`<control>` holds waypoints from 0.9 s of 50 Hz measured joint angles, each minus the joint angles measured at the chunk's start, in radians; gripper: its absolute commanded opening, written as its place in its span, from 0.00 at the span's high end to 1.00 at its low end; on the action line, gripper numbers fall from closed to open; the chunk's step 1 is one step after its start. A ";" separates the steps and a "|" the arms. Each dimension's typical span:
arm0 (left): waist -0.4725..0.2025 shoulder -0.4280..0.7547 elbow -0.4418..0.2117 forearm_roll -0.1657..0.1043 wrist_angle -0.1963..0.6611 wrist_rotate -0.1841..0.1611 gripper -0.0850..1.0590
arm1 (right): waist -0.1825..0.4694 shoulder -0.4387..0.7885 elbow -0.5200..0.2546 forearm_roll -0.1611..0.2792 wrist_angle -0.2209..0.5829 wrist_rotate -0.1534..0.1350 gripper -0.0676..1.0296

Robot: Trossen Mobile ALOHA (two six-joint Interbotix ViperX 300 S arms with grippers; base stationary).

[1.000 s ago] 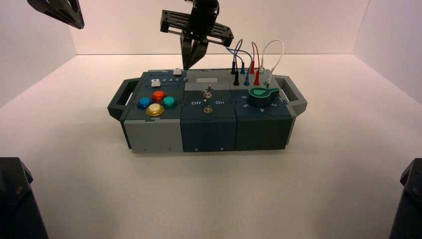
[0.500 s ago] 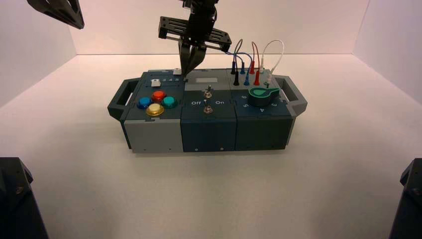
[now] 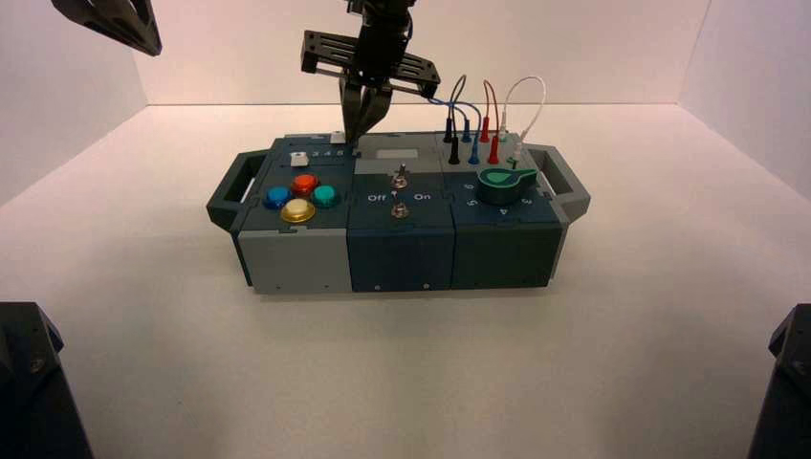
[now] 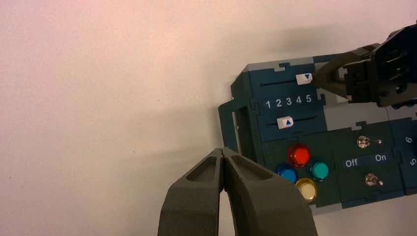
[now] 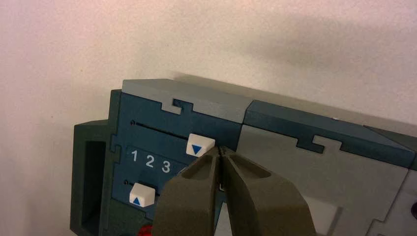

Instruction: Move the top slider to position 1.

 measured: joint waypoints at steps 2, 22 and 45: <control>0.000 0.000 0.000 0.000 0.000 0.000 0.95 | 0.000 0.000 0.000 0.002 -0.002 -0.002 0.96; 0.002 -0.002 0.000 0.000 0.000 0.002 0.95 | 0.000 0.018 -0.044 0.000 0.025 -0.002 0.96; 0.002 -0.002 0.000 0.002 0.002 0.002 0.95 | 0.021 0.038 -0.067 0.012 0.044 -0.002 0.96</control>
